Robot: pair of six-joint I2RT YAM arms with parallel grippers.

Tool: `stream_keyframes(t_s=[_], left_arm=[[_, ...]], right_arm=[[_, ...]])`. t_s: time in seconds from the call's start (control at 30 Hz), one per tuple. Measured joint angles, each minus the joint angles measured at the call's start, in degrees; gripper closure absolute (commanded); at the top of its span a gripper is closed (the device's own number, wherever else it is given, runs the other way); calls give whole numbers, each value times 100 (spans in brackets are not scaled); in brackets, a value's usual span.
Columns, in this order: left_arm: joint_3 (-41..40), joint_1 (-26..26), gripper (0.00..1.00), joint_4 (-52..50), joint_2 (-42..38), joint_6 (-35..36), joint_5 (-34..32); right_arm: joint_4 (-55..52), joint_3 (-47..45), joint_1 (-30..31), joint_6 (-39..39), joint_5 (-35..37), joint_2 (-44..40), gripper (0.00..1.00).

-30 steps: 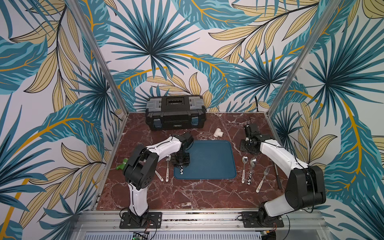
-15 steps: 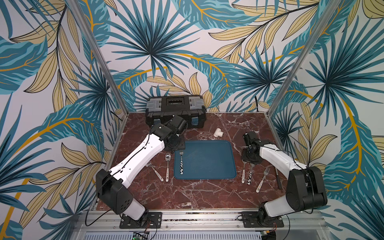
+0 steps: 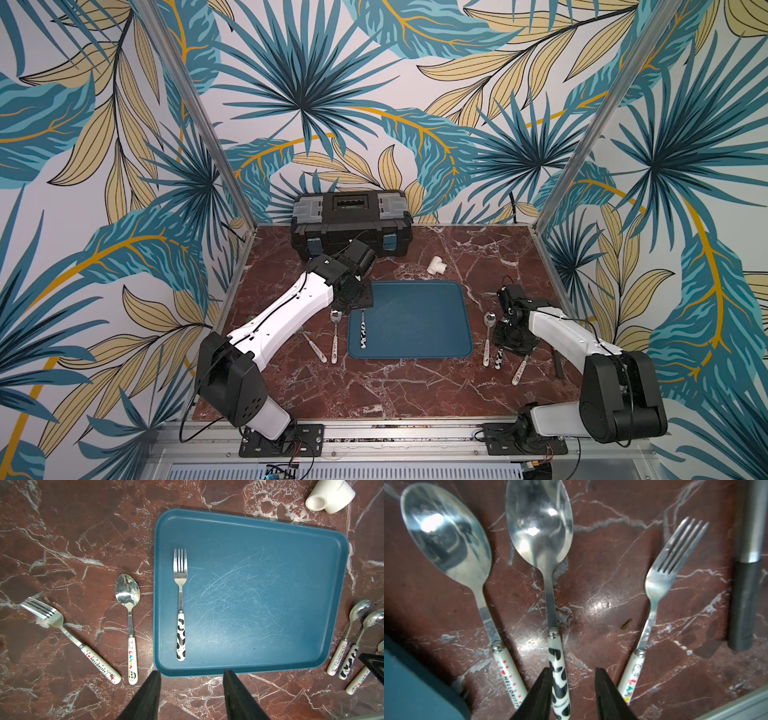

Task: Set the spoon and fork side by side
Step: Pick up the spoon from the center of the board.

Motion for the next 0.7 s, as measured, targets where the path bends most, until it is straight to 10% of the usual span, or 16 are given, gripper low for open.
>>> stream_keyframes(t_s=[0.43,0.7], left_arm=[[-275,-2,48,142,2,-2,111],[-275,0,48,144,2,20,120]], right_arm=[[304,-107,-33,28,-308,319,65],[431,-225,-46,151,-437,317,84]])
